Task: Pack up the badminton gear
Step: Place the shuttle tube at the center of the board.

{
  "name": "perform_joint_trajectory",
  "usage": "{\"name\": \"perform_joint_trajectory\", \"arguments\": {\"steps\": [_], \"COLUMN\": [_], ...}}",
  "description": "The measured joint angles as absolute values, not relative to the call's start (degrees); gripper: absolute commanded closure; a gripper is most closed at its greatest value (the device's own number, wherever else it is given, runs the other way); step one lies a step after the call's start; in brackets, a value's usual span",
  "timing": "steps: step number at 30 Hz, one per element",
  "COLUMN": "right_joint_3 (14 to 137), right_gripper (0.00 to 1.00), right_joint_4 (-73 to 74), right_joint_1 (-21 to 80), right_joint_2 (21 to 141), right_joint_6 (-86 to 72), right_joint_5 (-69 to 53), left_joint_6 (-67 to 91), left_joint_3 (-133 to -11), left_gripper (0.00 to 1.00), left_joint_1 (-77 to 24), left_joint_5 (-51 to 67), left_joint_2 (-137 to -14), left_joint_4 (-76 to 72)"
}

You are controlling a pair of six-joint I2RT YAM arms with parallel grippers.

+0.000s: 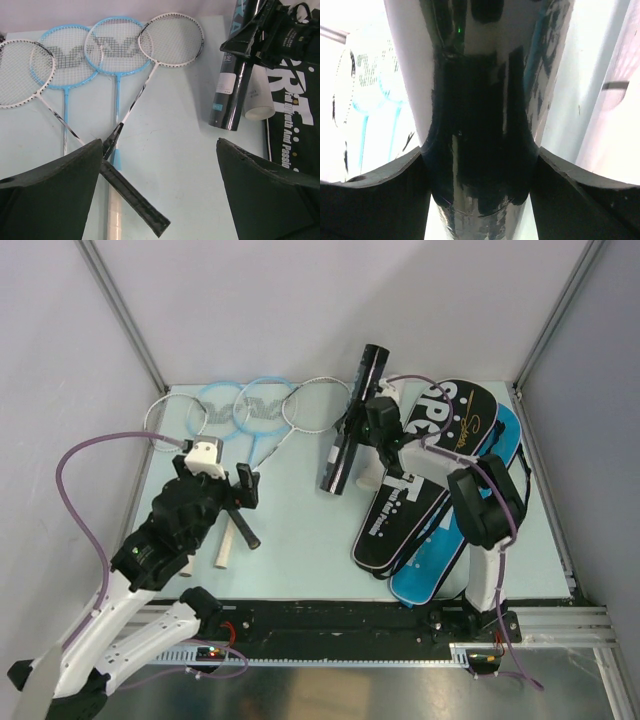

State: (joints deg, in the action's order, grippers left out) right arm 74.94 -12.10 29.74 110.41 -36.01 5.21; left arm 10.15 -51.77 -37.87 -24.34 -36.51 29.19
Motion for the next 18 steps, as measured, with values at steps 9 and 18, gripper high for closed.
{"name": "perform_joint_trajectory", "arguments": {"steps": [9, 18], "right_joint_3": [82.76, 83.00], "right_gripper": [0.02, 0.00], "right_joint_4": [-3.40, 8.78], "right_joint_1": [26.83, 25.21], "right_joint_2": [114.91, 109.65], "right_joint_6": [-39.13, -38.98], "right_joint_5": [6.02, 7.20], "left_joint_6": [8.95, 9.47], "left_joint_3": [-51.72, -51.72], "left_gripper": [0.00, 0.00], "left_joint_1": [-37.87, -37.28], "left_joint_5": [-25.34, -22.85], "left_joint_2": [-37.60, -41.34], "left_joint_4": [27.51, 27.51]}}
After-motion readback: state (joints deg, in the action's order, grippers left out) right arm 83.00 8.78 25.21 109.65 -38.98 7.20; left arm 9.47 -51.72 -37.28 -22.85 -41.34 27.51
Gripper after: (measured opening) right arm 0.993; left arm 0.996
